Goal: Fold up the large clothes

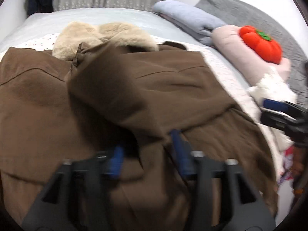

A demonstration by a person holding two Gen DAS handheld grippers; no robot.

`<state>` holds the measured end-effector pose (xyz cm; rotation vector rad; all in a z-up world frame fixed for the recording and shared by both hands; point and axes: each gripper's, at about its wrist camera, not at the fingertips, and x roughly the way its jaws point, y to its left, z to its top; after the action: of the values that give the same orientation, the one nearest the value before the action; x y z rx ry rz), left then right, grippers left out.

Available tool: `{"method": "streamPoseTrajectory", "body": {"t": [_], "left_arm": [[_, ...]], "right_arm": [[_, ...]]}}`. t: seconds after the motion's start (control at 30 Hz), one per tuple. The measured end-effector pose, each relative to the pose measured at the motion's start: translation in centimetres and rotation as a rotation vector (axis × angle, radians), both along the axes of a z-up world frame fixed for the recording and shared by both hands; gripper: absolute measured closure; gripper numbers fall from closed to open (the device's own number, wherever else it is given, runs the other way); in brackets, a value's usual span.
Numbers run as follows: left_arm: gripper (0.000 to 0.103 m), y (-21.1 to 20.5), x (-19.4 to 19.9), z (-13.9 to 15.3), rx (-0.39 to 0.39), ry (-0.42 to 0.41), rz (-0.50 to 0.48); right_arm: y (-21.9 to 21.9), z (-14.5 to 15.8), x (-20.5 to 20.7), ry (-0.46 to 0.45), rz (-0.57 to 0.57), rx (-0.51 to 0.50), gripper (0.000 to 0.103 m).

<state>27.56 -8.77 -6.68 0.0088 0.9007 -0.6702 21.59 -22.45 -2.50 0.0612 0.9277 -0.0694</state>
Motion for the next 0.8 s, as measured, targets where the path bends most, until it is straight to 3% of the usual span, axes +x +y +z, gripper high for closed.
{"method": "streamPoseTrajectory", "body": {"t": [0.13,0.23,0.3,0.43,0.6,0.7,0.8], "left_arm": [[0.033,3.5,-2.4,3.2,-0.016,-0.11,-0.018],[0.032,7.4,-1.9,4.8,-0.023,-0.129,0.015],[0.032,9.4,-0.4,5.1,0.015,-0.141,0.073],[0.032,13.1,2.0,4.2,0.073,-0.143,0.212],[0.032,15.6,4.4,0.7,0.093,-0.042,0.314],[0.032,16.3,4.7,-1.1,0.09,0.009,0.313],[0.032,16.6,4.0,-1.9,0.086,0.0,0.307]], "right_arm": [[2.8,0.5,2.2,-0.028,0.064,0.016,0.019],[5.5,0.3,4.1,-0.03,0.124,0.036,0.019],[7.7,-0.1,5.6,-0.022,0.165,0.053,0.019],[12.3,-1.1,8.4,-0.006,0.25,0.09,0.019],[15.7,-3.6,10.8,0.046,0.284,0.07,0.019],[14.6,-4.3,11.6,0.038,0.237,0.019,0.019],[10.0,-4.2,11.3,0.033,0.141,0.03,0.019]]}}
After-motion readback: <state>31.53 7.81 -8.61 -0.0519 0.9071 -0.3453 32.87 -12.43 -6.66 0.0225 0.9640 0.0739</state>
